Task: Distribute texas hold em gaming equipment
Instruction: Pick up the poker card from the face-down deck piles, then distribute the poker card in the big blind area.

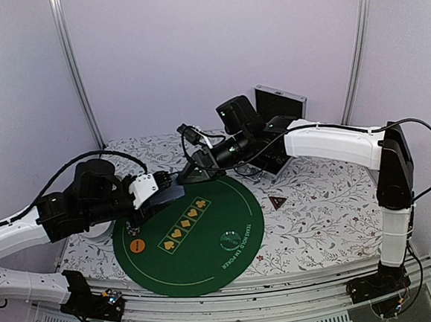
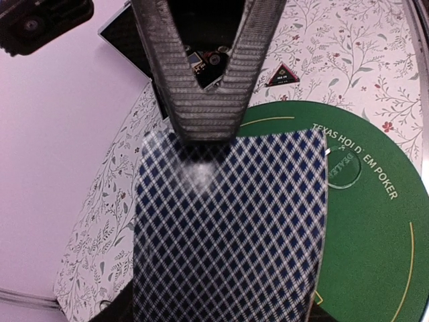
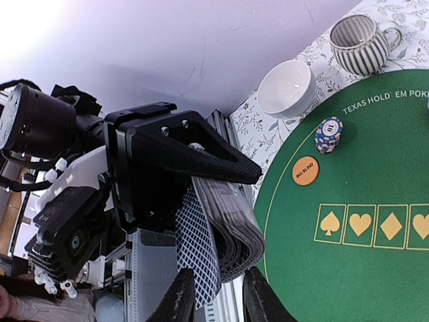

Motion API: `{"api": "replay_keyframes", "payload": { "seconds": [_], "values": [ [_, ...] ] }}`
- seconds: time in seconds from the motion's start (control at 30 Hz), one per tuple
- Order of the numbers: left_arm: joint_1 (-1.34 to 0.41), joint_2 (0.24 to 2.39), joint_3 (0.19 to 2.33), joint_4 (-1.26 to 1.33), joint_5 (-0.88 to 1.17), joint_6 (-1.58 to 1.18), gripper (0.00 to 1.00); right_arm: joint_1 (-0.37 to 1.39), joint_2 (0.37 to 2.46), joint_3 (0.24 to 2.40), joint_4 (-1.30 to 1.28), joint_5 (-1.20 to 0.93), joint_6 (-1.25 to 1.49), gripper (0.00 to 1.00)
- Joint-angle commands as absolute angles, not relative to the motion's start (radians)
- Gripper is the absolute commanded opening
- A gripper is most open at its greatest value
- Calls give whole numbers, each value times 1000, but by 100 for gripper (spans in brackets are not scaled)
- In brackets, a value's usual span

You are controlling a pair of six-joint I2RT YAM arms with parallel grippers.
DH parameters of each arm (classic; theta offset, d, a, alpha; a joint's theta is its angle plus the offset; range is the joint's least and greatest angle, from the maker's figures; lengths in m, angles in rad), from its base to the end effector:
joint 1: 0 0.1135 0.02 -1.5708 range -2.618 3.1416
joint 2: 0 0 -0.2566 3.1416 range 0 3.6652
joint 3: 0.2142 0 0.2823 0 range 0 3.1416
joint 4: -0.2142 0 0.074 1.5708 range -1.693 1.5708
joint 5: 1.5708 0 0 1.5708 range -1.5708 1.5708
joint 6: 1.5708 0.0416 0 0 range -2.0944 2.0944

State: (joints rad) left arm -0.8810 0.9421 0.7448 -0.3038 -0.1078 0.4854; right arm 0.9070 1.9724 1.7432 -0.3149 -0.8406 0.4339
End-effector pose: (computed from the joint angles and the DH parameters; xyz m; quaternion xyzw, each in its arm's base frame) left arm 0.1642 -0.1919 0.2704 0.5210 0.6836 -0.0546 0.5082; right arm 0.2773 0.4048 0.2928 -0.3812 0.7262 0.5571 0.1305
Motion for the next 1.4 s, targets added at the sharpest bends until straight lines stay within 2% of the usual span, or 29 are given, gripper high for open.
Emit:
{"api": "replay_keyframes", "payload": {
  "seconds": [0.0, 0.13, 0.27, 0.33, 0.8, 1.07, 1.17, 1.27, 1.37],
  "values": [
    [-874, 928, 735, -270, -118, 491, 47, 916, 2011, 1783, -317, -879, 438, 24],
    [-874, 923, 733, -268, -121, 491, 47, 916, 2023, 1784, -318, -888, 448, 20],
    [-874, 921, 732, -267, -122, 491, 47, 913, 2017, 1782, -318, -887, 452, 5],
    [-873, 919, 729, -267, -123, 490, 47, 906, 2002, 1770, -318, -879, 453, 3],
    [-874, 914, 722, -265, -142, 486, 47, 834, 1845, 1715, -375, -819, 403, 2],
    [-841, 926, 750, -272, -231, 433, 48, 723, 1714, 1578, -383, -640, 406, 2],
    [-818, 933, 770, -281, -261, 407, 48, 726, 1739, 1496, -359, -558, 462, 2],
    [-796, 939, 785, -292, -281, 388, 48, 795, 1824, 1412, -187, -663, 565, 2],
    [-786, 943, 798, -297, -302, 382, 48, 899, 1972, 1472, -100, -757, 623, 2]
  ]
}}
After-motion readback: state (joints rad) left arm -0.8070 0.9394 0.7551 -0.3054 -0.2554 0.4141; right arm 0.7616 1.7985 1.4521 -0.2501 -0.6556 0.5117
